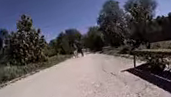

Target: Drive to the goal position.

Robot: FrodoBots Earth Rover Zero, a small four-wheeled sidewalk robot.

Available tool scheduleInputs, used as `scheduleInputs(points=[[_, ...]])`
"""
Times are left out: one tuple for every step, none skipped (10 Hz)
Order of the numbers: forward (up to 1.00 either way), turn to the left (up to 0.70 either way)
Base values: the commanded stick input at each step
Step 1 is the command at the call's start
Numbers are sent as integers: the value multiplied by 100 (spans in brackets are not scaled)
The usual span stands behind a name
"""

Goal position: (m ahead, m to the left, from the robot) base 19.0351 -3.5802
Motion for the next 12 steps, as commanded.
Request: scheduleInputs(points=[[70,1],[70,1],[70,1],[70,1],[70,1],[70,1],[70,-1],[70,-9],[70,-27],[70,-27],[70,-7],[70,1]])
